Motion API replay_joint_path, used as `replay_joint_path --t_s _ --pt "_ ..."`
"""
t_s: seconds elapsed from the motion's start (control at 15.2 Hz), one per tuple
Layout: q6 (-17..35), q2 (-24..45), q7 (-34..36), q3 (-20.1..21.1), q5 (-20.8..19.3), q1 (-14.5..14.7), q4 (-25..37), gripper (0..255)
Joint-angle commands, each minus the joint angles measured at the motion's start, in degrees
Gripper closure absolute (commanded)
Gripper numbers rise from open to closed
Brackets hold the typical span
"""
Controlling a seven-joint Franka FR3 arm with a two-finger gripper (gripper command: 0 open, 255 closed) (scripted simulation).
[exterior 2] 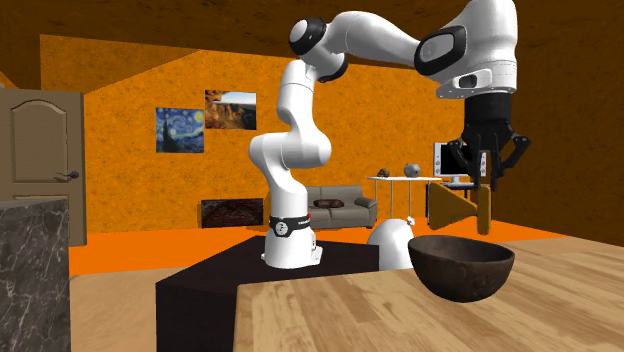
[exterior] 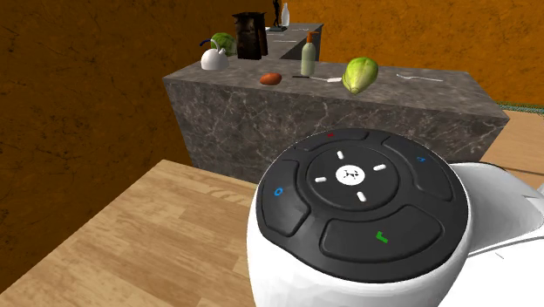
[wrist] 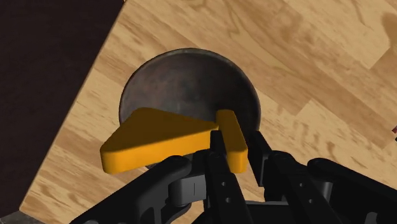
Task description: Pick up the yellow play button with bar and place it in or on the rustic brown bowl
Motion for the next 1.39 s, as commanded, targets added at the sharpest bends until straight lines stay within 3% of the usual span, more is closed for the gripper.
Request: replay_joint_path --t_s 0.0,0.26,0.79,0.86,1.19,1.32 --pt "1.8 1.0 0.6 1.4 -0.5 -0.8 -1.0 255" --pt "5.6 3.6 2.1 5.0 -2.4 -3.4 -2.7 255" --pt "5.6 3.6 2.1 5.0 -2.4 -3.4 -2.7 255" --pt "5.6 3.6 2.1 5.0 -2.4 -3.4 -2.7 0" --pt "5.6 3.6 2.1 5.0 -2.4 -3.4 -2.7 0" --pt "1.1 0.6 0.4 0.9 -0.3 -0.4 -0.6 0"
